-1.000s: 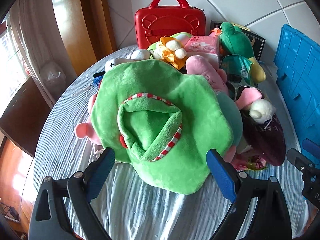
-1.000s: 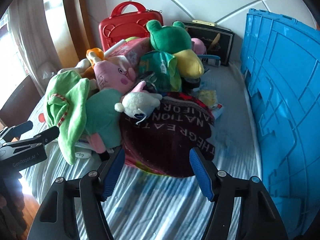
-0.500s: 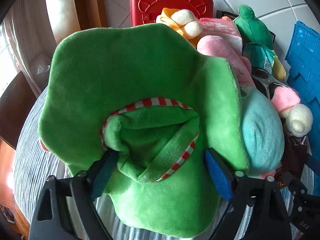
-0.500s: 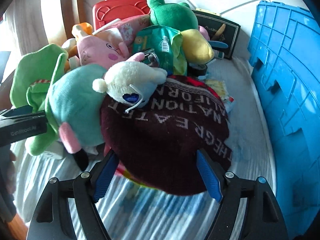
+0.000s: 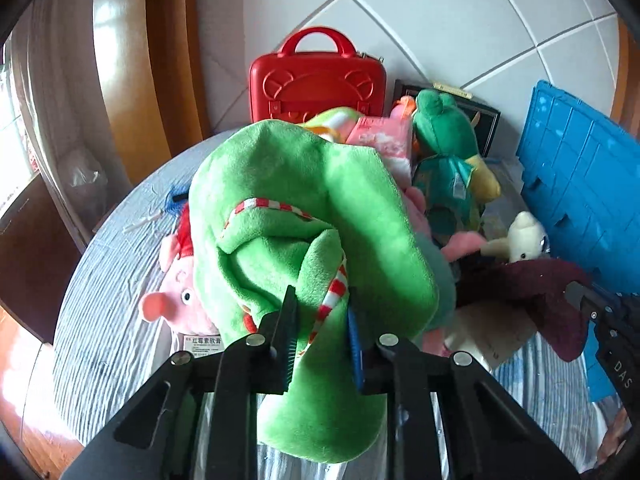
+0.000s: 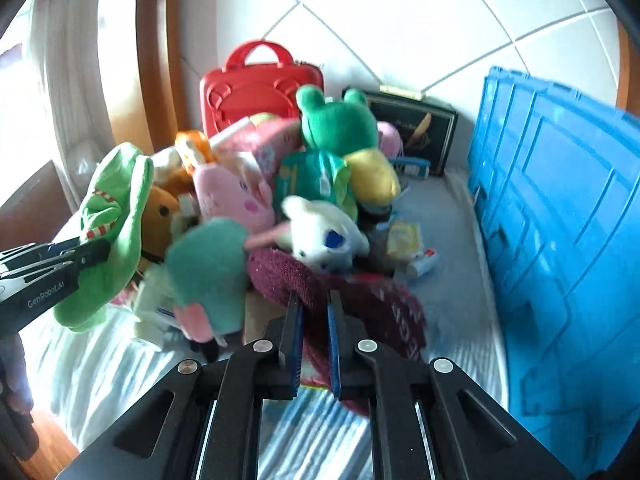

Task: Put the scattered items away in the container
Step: 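Grasp the green plush hat with left tool while right tool grasps the maroon beanie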

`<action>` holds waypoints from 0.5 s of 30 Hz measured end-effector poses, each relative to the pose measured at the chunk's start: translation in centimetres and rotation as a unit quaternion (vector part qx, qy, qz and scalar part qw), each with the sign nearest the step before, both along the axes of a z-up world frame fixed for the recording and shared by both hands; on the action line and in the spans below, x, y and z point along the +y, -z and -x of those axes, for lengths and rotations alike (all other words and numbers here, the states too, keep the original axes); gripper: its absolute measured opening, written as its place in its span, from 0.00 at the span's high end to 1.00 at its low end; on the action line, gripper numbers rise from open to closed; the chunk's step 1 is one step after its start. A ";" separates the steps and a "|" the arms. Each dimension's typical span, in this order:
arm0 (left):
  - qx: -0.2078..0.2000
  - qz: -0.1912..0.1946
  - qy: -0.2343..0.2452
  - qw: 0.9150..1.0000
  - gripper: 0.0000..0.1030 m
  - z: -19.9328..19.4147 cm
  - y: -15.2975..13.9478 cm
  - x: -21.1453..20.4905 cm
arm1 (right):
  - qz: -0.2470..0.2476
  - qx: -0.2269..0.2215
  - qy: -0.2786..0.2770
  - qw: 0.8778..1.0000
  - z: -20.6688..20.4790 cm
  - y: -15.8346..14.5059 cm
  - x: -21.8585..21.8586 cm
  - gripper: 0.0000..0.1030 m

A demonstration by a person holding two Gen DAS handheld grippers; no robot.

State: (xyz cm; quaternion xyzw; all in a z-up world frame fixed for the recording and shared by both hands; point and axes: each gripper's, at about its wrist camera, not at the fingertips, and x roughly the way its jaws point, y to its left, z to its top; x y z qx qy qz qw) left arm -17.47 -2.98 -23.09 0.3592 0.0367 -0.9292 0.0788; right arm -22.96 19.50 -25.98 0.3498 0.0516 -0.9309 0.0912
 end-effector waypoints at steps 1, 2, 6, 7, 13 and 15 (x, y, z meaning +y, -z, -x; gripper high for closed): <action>0.010 0.004 0.005 1.000 0.80 -0.4 -1.2 0.1 | 0.001 0.007 0.001 1.000 -0.3 -0.8 0.0 0.90; 0.020 0.007 0.009 1.000 0.80 -0.6 -2.2 0.2 | 0.003 0.015 0.003 1.000 -0.6 -1.6 -0.1 0.90; 0.055 0.009 0.029 0.998 0.80 -1.6 -5.6 0.9 | 0.011 0.049 0.012 0.999 -1.8 -5.3 -0.5 0.90; 0.062 0.009 0.035 0.997 0.80 -1.9 -6.3 1.2 | 0.012 0.058 0.014 0.998 -2.0 -6.2 -0.6 0.90; 0.095 0.012 0.067 0.993 0.80 -3.0 -9.6 2.5 | 0.013 0.112 0.031 0.993 -2.8 -11.5 -1.0 0.90; 0.107 0.011 0.078 0.991 0.80 -3.4 -10.6 2.7 | 0.012 0.128 0.036 0.991 -3.3 -13.0 -1.3 0.90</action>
